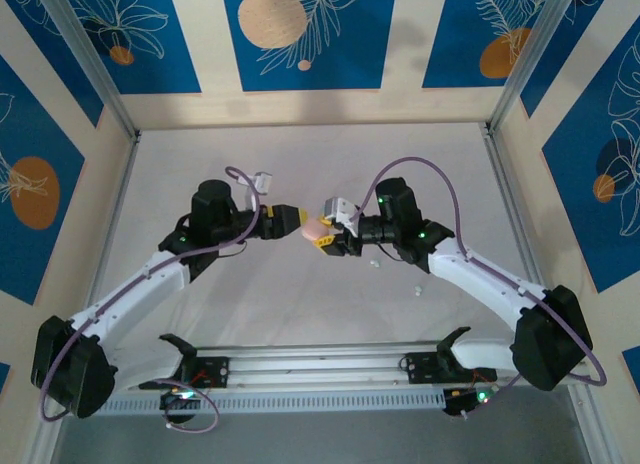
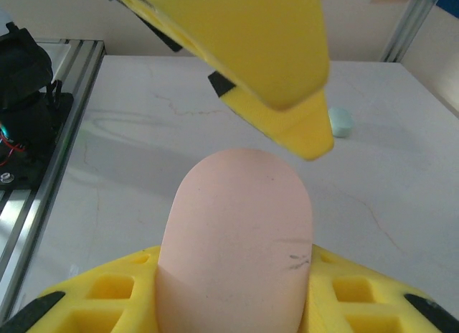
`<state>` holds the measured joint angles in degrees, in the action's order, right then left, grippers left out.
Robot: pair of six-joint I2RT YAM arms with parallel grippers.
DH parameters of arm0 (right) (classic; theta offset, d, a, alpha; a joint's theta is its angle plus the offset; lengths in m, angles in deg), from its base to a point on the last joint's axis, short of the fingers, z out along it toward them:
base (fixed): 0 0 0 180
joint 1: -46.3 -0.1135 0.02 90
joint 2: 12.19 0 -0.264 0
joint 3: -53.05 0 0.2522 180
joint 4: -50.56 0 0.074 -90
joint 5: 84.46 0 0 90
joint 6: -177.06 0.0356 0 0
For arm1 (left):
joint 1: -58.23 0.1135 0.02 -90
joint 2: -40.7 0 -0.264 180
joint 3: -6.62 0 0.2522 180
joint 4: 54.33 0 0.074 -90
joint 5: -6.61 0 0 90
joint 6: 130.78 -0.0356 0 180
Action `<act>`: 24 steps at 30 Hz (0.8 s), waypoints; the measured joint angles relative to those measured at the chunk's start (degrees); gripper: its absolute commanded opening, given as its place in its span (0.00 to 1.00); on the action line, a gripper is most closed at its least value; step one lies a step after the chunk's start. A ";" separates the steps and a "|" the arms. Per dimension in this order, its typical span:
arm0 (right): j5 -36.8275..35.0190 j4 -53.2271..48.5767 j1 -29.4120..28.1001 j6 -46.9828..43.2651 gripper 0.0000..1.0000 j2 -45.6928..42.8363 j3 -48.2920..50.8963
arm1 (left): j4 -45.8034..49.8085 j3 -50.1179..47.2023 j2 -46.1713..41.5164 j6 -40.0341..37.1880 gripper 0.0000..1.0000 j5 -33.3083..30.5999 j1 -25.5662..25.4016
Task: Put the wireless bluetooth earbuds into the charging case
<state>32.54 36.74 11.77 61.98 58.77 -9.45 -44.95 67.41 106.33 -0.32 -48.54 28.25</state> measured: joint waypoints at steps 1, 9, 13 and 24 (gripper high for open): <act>-0.17 0.07 0.00 0.00 0.30 -0.22 -0.09 | 0.02 0.20 0.35 0.17 0.72 0.15 -0.42; -3.06 0.61 -0.13 0.00 0.31 -0.37 -0.79 | -0.04 1.75 3.67 1.29 0.53 0.55 -3.10; -4.90 0.81 -0.66 -0.04 0.32 -0.37 -0.79 | -1.25 2.27 4.87 2.38 0.38 0.52 -3.82; -8.31 0.42 -0.11 -0.59 0.54 -1.97 -1.27 | -6.71 1.86 5.25 10.03 0.14 -0.66 -4.26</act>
<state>24.24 37.16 11.66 61.39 56.80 -10.71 -51.66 69.26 111.57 9.72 -49.19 23.99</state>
